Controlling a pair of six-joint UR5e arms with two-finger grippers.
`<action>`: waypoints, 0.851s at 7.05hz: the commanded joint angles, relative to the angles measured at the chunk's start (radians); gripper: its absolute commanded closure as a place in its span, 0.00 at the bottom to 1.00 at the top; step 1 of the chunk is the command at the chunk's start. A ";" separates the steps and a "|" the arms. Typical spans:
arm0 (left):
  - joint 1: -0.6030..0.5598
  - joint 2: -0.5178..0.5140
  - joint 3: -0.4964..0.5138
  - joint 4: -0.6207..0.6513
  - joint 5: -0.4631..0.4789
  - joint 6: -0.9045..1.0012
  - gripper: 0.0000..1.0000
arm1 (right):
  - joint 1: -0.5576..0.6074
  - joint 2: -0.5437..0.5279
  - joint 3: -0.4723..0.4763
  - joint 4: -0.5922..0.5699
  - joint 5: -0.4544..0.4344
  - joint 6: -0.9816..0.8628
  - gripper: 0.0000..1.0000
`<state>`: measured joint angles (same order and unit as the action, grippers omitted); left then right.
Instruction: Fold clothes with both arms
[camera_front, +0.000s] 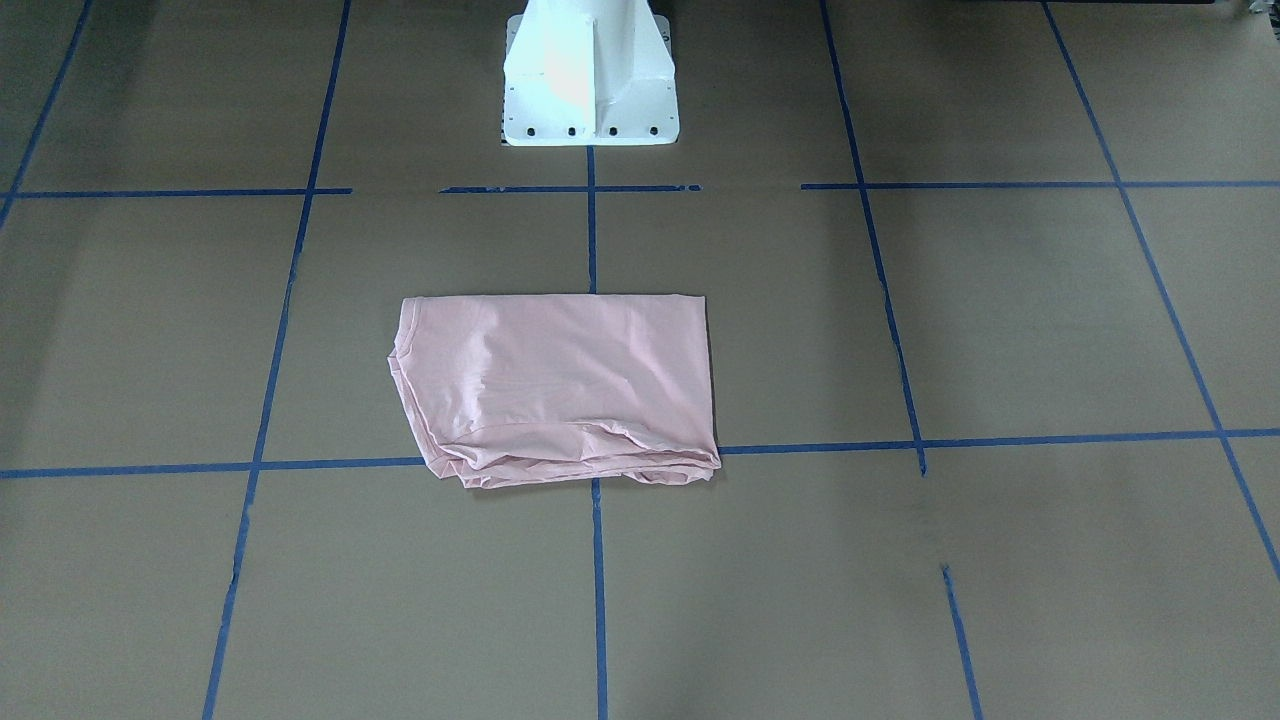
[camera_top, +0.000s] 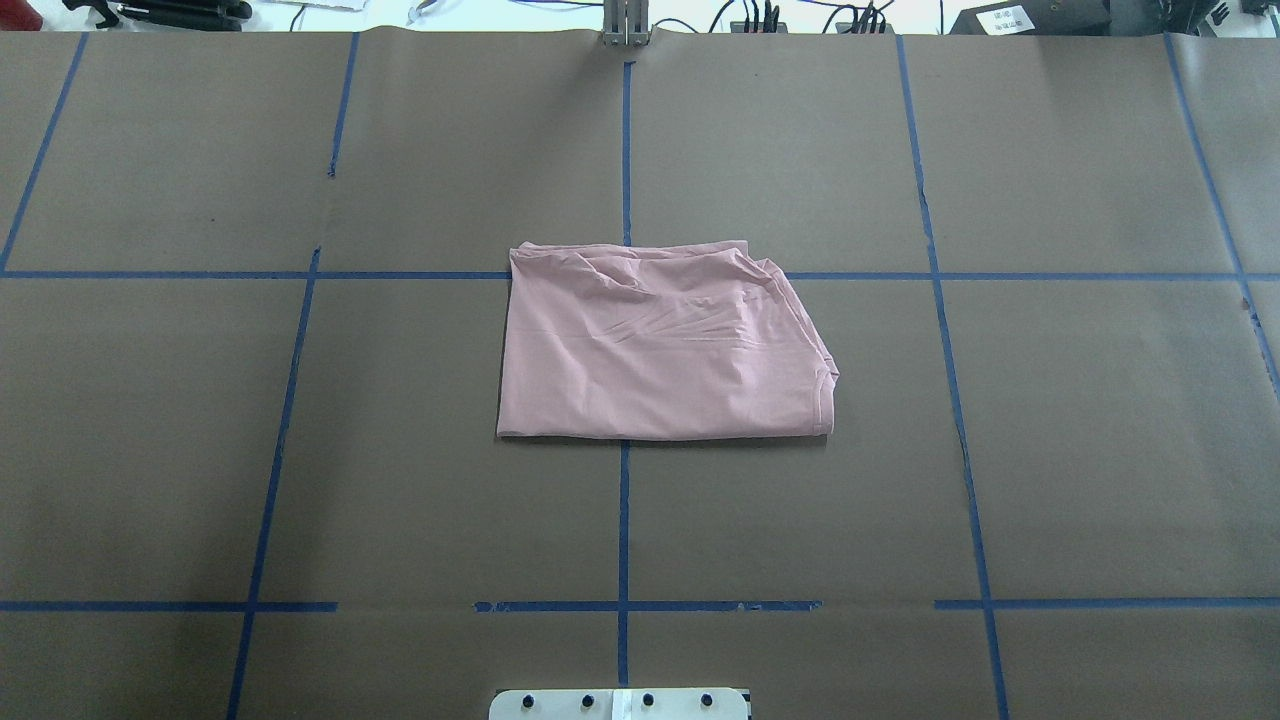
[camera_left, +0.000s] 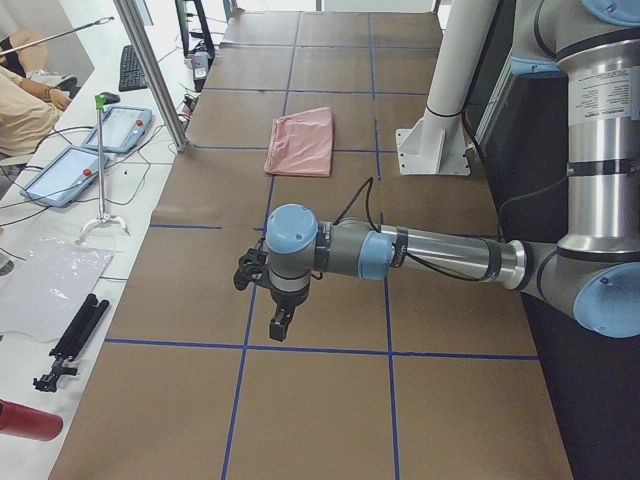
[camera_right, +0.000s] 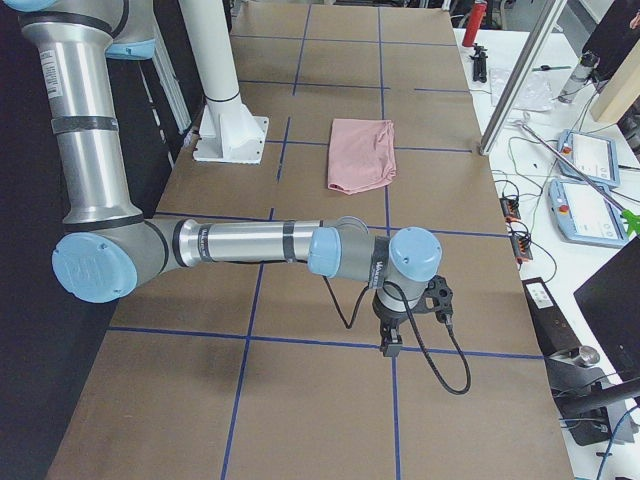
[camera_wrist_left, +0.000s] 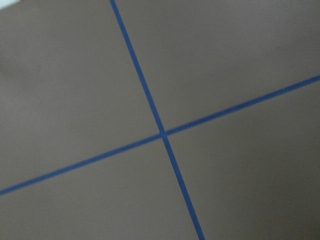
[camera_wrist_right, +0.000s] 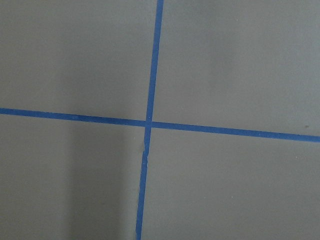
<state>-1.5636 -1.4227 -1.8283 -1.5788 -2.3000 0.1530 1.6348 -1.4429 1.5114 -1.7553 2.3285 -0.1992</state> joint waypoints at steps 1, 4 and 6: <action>0.030 0.062 -0.013 -0.016 -0.004 -0.023 0.00 | -0.055 -0.008 -0.014 -0.001 0.006 0.000 0.00; 0.031 0.065 -0.017 -0.061 -0.006 -0.023 0.00 | -0.090 -0.025 -0.022 0.004 -0.003 0.000 0.00; 0.031 0.064 -0.017 -0.063 -0.007 -0.024 0.00 | -0.098 -0.024 -0.042 0.004 0.000 0.000 0.00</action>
<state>-1.5326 -1.3573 -1.8459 -1.6378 -2.3064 0.1308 1.5431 -1.4671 1.4775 -1.7519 2.3272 -0.1994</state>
